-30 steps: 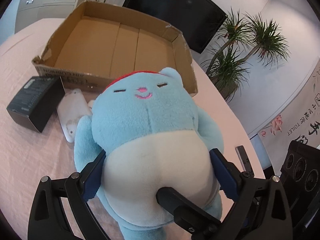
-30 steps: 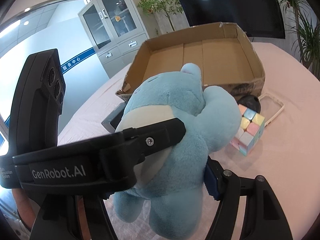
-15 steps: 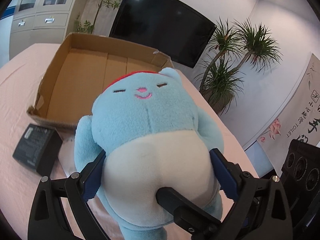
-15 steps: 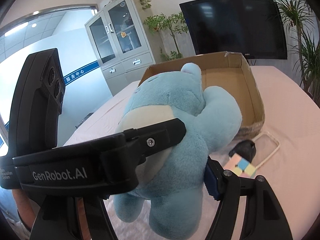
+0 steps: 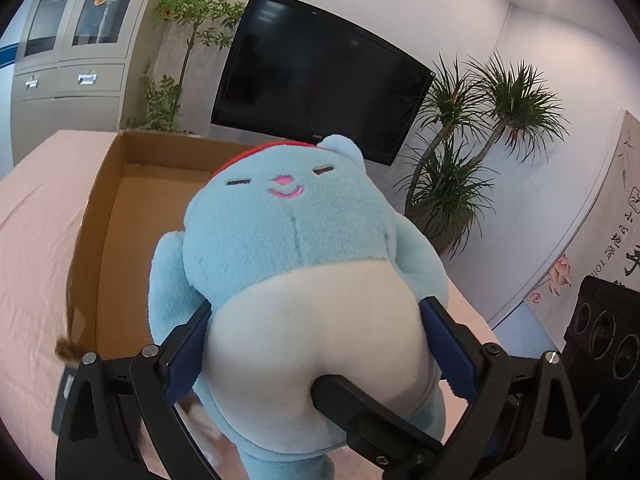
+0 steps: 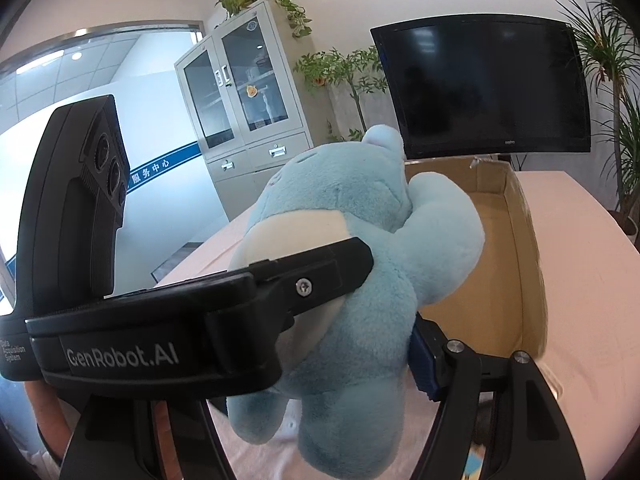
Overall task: Organize objects
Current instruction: 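Carry the plush bear with both tools over the cardboard box and lower it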
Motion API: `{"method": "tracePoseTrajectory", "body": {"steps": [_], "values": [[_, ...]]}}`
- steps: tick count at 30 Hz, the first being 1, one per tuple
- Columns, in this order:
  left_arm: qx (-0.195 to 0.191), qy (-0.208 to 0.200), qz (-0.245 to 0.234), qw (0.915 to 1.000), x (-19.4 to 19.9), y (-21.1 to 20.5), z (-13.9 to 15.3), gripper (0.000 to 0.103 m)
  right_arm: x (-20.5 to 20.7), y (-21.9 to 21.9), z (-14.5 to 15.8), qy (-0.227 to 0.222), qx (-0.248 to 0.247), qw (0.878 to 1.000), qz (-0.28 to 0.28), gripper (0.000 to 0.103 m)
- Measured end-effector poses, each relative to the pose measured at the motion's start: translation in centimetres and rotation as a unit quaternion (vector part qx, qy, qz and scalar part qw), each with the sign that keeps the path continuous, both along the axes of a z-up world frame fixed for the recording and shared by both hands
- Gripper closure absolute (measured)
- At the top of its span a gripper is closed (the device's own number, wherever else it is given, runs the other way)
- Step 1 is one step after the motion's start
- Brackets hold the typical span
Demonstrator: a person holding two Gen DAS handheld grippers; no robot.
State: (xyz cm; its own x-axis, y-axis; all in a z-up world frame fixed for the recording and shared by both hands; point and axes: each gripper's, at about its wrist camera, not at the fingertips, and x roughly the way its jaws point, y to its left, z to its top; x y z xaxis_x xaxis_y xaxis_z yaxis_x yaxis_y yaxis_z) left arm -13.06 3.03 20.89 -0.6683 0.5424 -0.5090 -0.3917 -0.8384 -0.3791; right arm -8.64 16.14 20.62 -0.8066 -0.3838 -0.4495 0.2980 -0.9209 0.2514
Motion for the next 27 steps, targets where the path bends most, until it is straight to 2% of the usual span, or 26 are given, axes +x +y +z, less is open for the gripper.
{"method": "tracePoseTrajectory", "body": {"steps": [7,14,18,20,23,25,27], "values": [[-0.006,0.003,-0.004,1.0,-6.3,-0.1,0.4,0.006,-6.6,-0.2,0.7,0.006,-0.005,1.0,0.001,0.033],[-0.01,-0.032,0.012,0.9994,-11.5,-0.4,-2.6,0.006,-13.4,-0.6,-2.3,-0.022,-0.019,1.0,0.007,0.033],[-0.019,-0.072,0.016,0.9971,-13.6,-0.5,-6.1,0.006,-16.3,-0.7,-5.3,-0.061,-0.025,0.998,0.007,0.033],[-0.029,-0.094,0.018,0.995,-14.2,-0.3,-8.2,0.006,-17.7,-0.8,-7.4,-0.095,-0.024,0.995,0.005,0.032],[-0.062,-0.125,0.02,0.99,-14.3,0.5,-11.0,0.008,-19.5,-1.0,-10.8,-0.182,-0.008,0.983,-0.009,0.029],[-0.077,-0.127,0.025,0.9886,-13.5,0.8,-11.3,0.008,-19.8,-0.8,-12.0,-0.213,-0.008,0.977,-0.004,0.029],[-0.087,-0.125,0.041,0.9875,-12.3,1.0,-10.5,0.008,-19.1,-0.5,-11.7,-0.216,-0.008,0.976,-0.001,0.028]]}}
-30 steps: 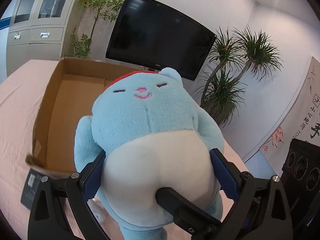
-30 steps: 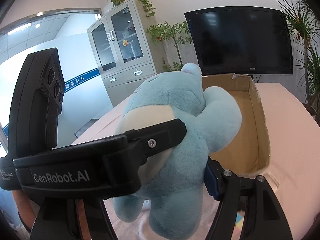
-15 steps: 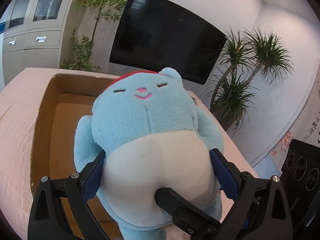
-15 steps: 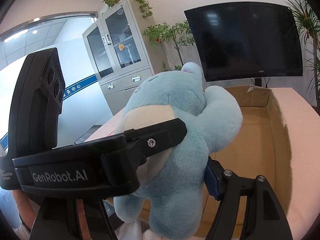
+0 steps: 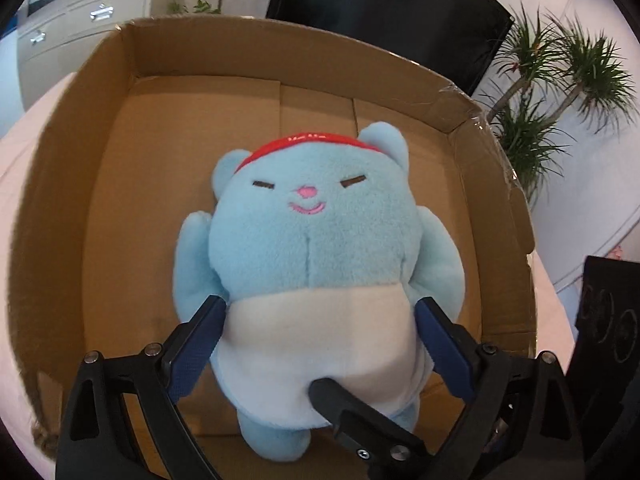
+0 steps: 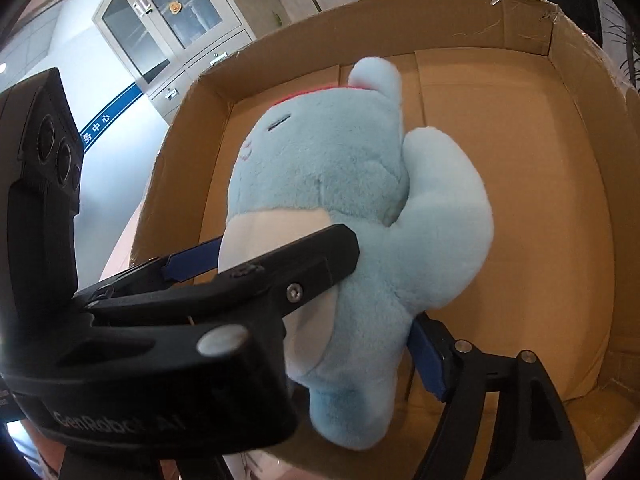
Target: Organize objects
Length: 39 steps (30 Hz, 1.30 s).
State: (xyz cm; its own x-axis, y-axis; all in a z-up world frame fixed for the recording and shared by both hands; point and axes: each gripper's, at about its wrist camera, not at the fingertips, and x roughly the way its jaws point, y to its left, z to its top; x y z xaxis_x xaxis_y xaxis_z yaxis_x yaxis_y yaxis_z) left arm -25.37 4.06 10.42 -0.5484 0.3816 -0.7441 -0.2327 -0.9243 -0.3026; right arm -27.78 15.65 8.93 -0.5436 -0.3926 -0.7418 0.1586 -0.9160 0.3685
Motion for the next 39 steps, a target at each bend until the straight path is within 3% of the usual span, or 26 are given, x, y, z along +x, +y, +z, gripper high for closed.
{"method": "tracePoseTrajectory", "body": {"steps": [6,9,12,18,21,25,27,30,32,39], "values": [[-0.022,0.073,0.008,0.9971,6.7,1.3,5.6,0.008,5.1,3.3,4.7,0.059,0.008,0.998,-0.011,0.028],[-0.001,0.091,-0.003,0.9958,9.6,1.7,6.9,0.007,9.3,6.5,7.6,0.105,0.0,0.994,-0.021,0.028],[0.022,0.082,-0.012,0.9963,12.7,2.2,6.7,0.005,13.3,9.4,8.3,0.127,-0.014,0.991,-0.028,0.028],[0.057,0.027,-0.058,0.9963,16.4,5.4,3.6,0.005,18.4,13.5,5.4,0.095,-0.039,0.994,-0.023,0.028],[0.081,0.004,-0.086,0.993,17.7,6.3,2.0,0.005,20.4,14.1,2.5,0.077,-0.038,0.996,-0.003,0.028],[0.091,-0.003,-0.095,0.9912,19.2,7.8,1.1,0.005,20.8,14.9,-1.9,0.036,-0.079,0.996,-0.014,0.029],[0.086,-0.011,-0.107,0.9905,19.2,8.3,0.7,0.006,20.6,15.0,-3.4,0.018,-0.093,0.995,-0.03,0.039],[0.077,-0.016,-0.118,0.9899,20.1,8.9,-0.2,0.008,20.5,14.6,-4.7,0.01,-0.1,0.994,-0.038,0.044],[0.078,-0.017,-0.127,0.9887,20.6,8.6,-0.5,0.01,20.2,13.8,-4.6,0.01,-0.108,0.994,-0.017,0.059],[0.068,-0.026,-0.13,0.9888,23.3,5.5,-2.4,0.01,23.6,7.6,-4.0,0.069,0.025,0.995,0.074,0.062]]}}
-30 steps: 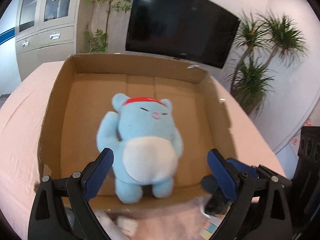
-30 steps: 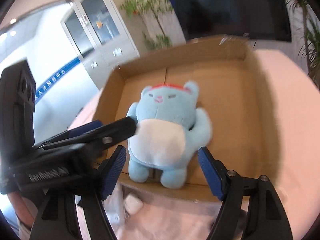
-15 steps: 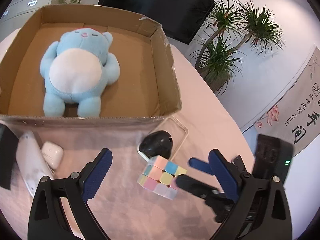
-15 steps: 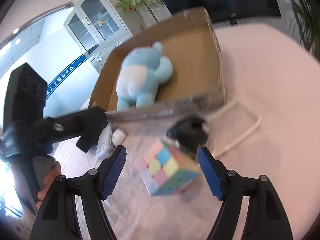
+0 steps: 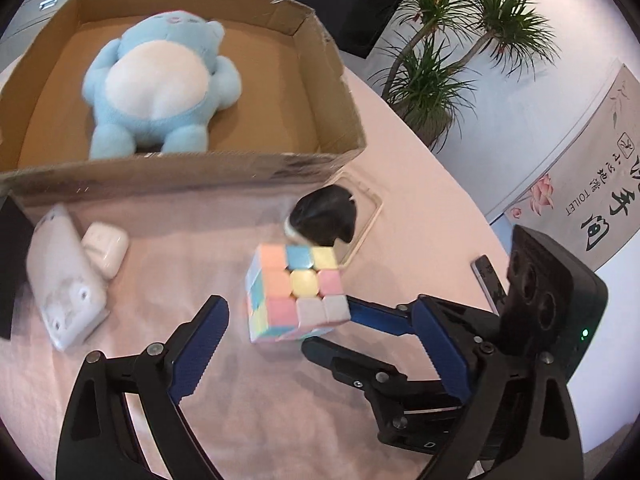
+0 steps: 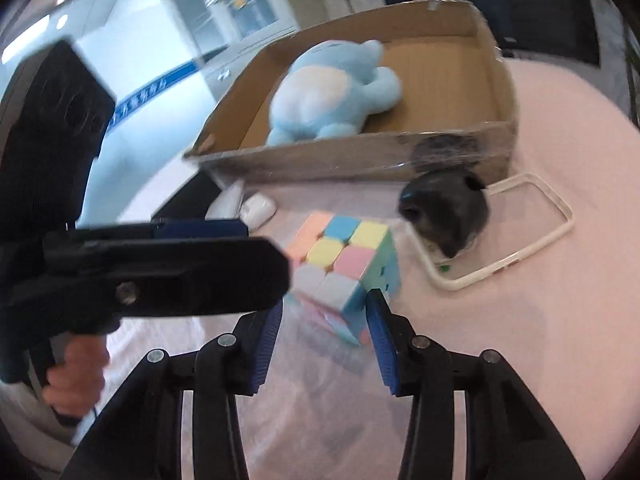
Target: Organize objects
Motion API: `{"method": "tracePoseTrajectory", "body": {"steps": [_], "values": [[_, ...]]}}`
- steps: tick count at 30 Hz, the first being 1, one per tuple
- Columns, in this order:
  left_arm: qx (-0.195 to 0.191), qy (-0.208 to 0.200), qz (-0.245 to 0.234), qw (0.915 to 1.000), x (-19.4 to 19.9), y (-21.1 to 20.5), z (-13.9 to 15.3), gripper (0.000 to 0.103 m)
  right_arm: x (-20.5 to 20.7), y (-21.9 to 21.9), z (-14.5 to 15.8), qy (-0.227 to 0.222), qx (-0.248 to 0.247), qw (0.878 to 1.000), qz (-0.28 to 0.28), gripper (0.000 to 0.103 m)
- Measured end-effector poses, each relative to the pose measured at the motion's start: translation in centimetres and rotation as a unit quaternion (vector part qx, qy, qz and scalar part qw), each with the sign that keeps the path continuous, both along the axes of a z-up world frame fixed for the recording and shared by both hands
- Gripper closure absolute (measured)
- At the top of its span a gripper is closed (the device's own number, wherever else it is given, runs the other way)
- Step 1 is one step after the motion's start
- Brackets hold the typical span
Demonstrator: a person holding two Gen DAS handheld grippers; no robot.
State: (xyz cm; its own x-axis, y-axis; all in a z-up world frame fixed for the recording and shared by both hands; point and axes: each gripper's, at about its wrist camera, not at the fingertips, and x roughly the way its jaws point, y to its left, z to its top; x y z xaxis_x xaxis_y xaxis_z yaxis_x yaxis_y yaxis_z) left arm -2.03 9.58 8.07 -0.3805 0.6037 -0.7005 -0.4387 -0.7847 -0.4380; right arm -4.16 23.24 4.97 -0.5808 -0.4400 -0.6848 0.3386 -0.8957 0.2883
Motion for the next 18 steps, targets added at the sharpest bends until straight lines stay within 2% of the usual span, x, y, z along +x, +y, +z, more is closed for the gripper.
{"method": "tracePoseTrajectory", "body": {"steps": [2,4,7,8,10,15,16,17,18], "values": [[0.012,-0.005,0.011,0.9999,0.1,-0.9,-0.3,0.01,0.6,-0.4,-0.2,0.002,0.002,1.0,-0.019,0.06],[0.016,-0.016,0.022,0.9995,-0.5,-1.0,-0.7,0.01,0.3,0.0,-0.4,0.002,-0.015,0.999,-0.048,0.052],[-0.004,-0.019,0.012,0.9997,-1.1,0.6,-1.3,0.01,-0.6,-0.2,-0.6,-0.007,-0.023,0.998,-0.059,0.048],[-0.007,-0.02,0.006,0.9998,-1.3,1.0,-1.5,0.01,-0.7,-0.5,-0.6,-0.007,-0.023,0.998,-0.057,0.043],[-0.021,-0.018,0.008,0.9996,-1.5,2.1,-1.9,0.01,-1.0,-1.1,-0.6,-0.002,-0.014,0.998,-0.06,0.038],[-0.055,-0.011,0.02,0.9982,-2.4,3.1,-3.3,0.011,-1.7,-2.2,-0.9,0.012,0.041,0.995,-0.092,0.036],[-0.061,-0.008,0.02,0.9979,-2.4,3.1,-3.4,0.015,-1.9,-2.2,-1.2,0.009,0.043,0.995,-0.094,0.036],[-0.064,-0.006,0.019,0.9977,-2.4,3.2,-3.5,0.03,-2.0,-2.2,-1.3,0.008,0.044,0.994,-0.096,0.036],[-0.067,-0.008,0.015,0.9976,-2.4,3.3,-3.7,0.038,-2.0,-2.3,-1.5,0.01,0.049,0.994,-0.101,0.037]]}}
